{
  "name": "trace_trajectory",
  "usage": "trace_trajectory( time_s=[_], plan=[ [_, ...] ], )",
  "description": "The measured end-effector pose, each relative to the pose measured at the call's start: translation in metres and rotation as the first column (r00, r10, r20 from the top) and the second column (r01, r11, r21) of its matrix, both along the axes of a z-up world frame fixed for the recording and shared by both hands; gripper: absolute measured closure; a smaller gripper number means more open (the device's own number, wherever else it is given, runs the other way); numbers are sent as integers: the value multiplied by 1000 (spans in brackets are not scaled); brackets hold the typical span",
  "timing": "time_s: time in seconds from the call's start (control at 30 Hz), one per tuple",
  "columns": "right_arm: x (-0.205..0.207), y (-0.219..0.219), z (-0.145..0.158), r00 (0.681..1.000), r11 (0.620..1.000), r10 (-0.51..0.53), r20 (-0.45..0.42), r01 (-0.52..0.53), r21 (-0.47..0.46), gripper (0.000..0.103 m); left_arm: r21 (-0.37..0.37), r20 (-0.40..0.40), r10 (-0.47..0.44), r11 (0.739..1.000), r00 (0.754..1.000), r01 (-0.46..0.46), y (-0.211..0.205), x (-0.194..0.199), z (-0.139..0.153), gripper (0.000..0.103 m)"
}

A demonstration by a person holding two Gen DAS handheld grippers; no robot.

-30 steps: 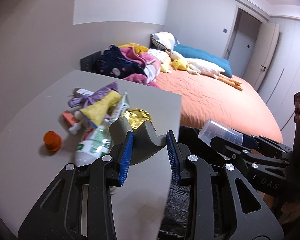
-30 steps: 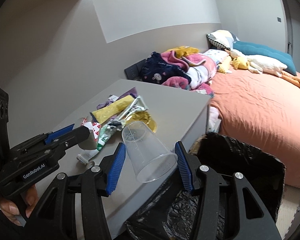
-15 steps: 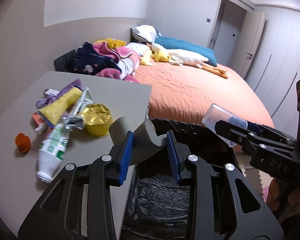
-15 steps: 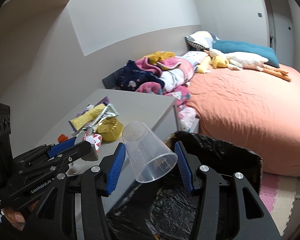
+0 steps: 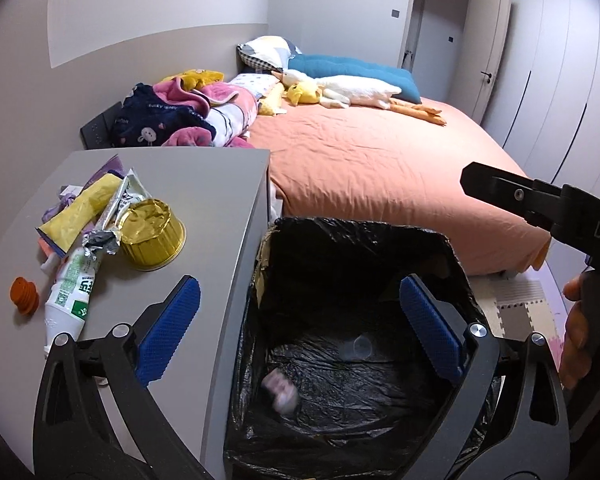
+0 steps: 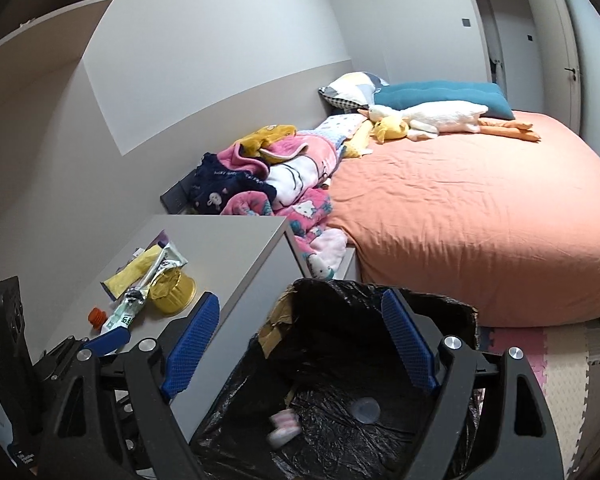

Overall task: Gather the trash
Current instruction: 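Carry both held items over the black bin and open both tools, then move both open tools back over the table trash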

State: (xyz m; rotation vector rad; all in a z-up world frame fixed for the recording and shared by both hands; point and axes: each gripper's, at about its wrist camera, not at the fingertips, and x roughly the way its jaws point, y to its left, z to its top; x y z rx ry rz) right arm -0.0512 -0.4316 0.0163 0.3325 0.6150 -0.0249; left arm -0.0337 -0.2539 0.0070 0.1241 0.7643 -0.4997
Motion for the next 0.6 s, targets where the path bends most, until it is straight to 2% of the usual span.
trace_trajectory(
  time_s=[0.6],
  plan=[
    [10,25,-5,999,999,53,-13,-53,-11,19,21,28,38,999,999,-39,22,2,1,6]
  ],
)
